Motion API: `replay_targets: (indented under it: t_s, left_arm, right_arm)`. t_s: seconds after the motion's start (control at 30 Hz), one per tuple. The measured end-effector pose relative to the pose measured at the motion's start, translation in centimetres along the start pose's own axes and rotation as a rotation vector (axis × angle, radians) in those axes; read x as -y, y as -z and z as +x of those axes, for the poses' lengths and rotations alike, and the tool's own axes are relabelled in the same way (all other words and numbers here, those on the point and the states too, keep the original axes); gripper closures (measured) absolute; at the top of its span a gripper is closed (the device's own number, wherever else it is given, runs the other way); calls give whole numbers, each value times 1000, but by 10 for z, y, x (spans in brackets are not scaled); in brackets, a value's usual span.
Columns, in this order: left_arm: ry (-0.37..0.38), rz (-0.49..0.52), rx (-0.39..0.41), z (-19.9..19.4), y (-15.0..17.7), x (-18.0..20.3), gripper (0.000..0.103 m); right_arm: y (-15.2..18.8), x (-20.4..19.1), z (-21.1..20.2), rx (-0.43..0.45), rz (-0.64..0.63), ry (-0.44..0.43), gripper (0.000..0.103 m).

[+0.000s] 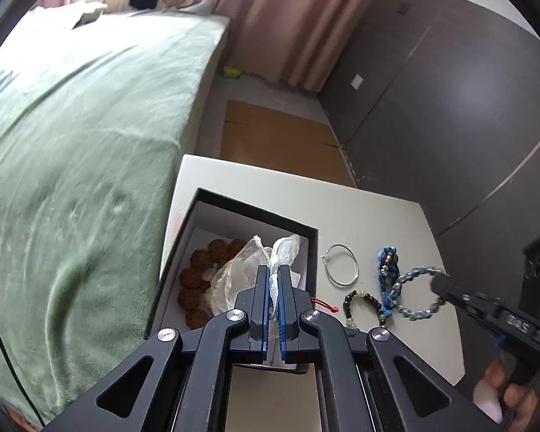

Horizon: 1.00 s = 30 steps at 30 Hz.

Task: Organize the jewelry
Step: 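Carry the plastic bag toward box with left gripper while right gripper grasps dark beads, then open left gripper to drop bag in box while right gripper drops dark bead bracelet in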

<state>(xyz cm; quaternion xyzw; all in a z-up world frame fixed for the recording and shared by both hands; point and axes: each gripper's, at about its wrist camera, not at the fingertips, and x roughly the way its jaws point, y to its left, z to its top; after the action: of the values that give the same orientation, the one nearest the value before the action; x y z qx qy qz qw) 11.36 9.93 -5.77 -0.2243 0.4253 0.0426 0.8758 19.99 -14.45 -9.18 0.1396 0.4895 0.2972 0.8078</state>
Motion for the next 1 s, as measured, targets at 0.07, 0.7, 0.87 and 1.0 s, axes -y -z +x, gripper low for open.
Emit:
replay_targets:
  t_s: [0.07,0.7,0.87,1.0]
  left_arm:
    - [7,-16,6,-4,-2,-3,90]
    - [1,-206,246,-77,-21,-73,34]
    - [-1,-256,269,-84,-24,-92,34]
    - [3,-261,267,-84,-25,-96,34]
  right_arm:
    - [-2,-5,-5,18,-13,-31,91]
    - [13,-101,8,32,-155,-373,91]
    - [20,-122,35,-21,-171,-435,91]
    - [23,-119,68,-100,-119,-454,91]
